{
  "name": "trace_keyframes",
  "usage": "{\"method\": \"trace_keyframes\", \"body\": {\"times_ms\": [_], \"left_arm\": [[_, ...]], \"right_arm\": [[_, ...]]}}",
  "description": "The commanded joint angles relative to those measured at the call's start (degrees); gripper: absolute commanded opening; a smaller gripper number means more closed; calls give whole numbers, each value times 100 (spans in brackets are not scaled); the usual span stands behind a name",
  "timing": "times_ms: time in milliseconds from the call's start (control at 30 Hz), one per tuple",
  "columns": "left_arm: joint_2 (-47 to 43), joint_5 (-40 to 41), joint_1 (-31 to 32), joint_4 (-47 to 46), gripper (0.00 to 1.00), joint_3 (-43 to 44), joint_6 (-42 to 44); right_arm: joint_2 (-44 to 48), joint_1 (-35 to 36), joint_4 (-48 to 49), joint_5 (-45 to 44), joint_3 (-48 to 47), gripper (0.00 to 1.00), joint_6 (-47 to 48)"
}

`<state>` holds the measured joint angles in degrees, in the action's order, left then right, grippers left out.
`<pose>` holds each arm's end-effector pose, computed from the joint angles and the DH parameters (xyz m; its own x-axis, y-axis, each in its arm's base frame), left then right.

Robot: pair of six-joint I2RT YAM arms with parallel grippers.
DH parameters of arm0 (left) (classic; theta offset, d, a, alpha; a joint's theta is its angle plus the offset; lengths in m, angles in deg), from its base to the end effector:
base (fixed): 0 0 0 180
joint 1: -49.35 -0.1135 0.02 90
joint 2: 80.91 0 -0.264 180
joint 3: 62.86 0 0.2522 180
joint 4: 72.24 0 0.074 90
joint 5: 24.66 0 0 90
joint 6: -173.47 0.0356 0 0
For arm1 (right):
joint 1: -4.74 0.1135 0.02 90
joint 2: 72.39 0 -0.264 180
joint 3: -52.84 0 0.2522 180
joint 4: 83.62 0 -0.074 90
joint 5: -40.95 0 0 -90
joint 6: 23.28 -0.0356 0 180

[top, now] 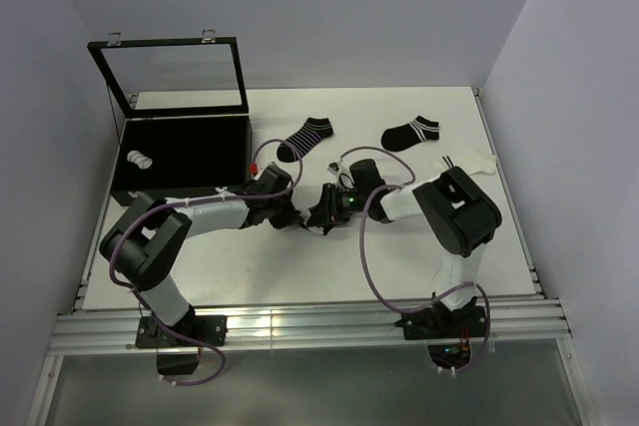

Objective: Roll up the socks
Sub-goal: Roll the sock at the center of the board.

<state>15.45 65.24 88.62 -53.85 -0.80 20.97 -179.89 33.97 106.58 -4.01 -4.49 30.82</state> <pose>0.2508 -0.2051 0.1466 -0.8465 -0.4536 -0.2786 -0.2535 0.8037 -0.5383 0.2817 0.1865 0.1079 -0.9339 -0.0478 -0.3543 -0.3341 0.4689 0.8176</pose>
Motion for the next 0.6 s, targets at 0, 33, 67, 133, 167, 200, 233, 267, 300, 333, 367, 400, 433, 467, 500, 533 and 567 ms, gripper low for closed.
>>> {"method": "trace_keyframes", "body": {"times_ms": [0,33,67,133,167,200,233,267,300,333,367,400,433,467,500,533,567], "left_arm": [[138,264,64,803,0,154,238],[120,317,64,899,0,198,247],[103,335,64,935,1,215,264],[111,361,64,1066,0,303,300],[120,361,64,1084,0,330,317],[120,361,64,1128,0,356,326],[129,344,64,1146,0,408,344],[146,335,64,1198,0,435,361],[155,335,55,1216,0,453,370],[155,326,64,1216,0,488,370],[155,309,64,1234,0,505,379],[155,309,64,1260,0,514,388],[164,309,55,1286,0,549,396],[164,317,64,1313,0,567,405],[164,317,64,1331,0,567,405],[164,317,64,1339,0,576,405],[164,317,64,1339,0,585,405]], "right_arm": [[693,161,-1077,-1153,165,38,837],[887,214,-1165,-1381,165,40,926],[1054,345,-1349,-1810,200,40,1014],[1564,512,-1465,-2348,235,38,1321],[1714,748,-1526,-2985,279,37,1566],[1863,881,-1553,-3296,305,36,1699],[2073,1030,-1562,-3578,332,33,1813],[2180,1328,-1509,-3859,393,32,1936],[2259,1470,-1439,-4254,437,31,2120],[2391,1593,-1325,-4432,498,30,2192],[2435,1707,-1046,-4494,586,29,2271],[2479,1874,-913,-4738,708,29,2411],[2497,1936,-798,-4828,762,29,2473],[2480,1998,-597,-4916,841,29,2543],[2462,2112,-508,-5065,868,29,2683],[2401,2174,-420,-5144,894,29,2746],[2366,2253,-245,-5215,920,30,2807]]}}
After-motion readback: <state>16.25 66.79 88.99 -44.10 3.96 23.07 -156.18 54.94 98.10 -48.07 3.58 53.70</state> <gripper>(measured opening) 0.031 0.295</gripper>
